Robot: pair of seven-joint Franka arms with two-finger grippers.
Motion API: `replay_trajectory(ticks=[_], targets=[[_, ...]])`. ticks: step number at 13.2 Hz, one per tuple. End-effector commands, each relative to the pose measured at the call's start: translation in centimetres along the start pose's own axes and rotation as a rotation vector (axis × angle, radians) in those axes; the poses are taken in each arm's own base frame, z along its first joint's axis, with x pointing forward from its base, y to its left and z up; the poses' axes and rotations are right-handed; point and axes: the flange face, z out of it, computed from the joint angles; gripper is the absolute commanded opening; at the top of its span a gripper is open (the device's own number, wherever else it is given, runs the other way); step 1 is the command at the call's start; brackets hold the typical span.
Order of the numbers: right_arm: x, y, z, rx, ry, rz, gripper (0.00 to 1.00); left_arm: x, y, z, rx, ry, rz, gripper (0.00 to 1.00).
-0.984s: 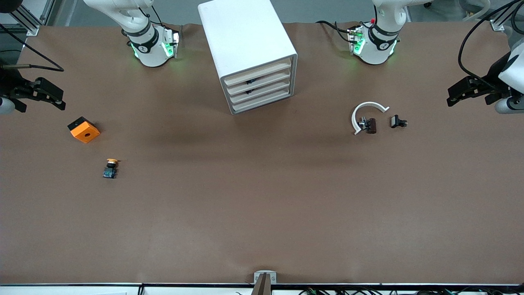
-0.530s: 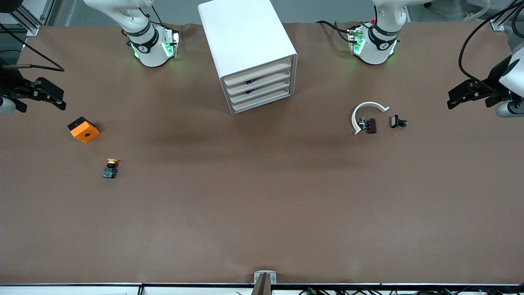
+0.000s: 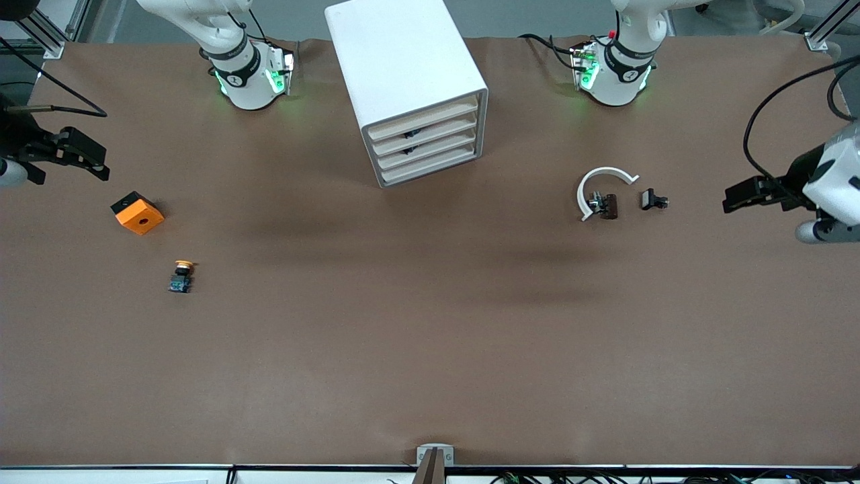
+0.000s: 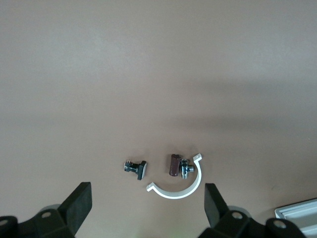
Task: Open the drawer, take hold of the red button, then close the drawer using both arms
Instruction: 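Move the left gripper toward the cabinet while the right gripper follows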
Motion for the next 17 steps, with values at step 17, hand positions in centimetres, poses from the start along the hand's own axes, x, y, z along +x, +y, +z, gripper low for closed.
replay_trajectory(ticks=[17], targets=[[-0.1,-1.4,-0.6,0.009,0.004,-0.029,1.00,5.4,13.1,16.9,0.125,-0.227,-0.949,1.00]])
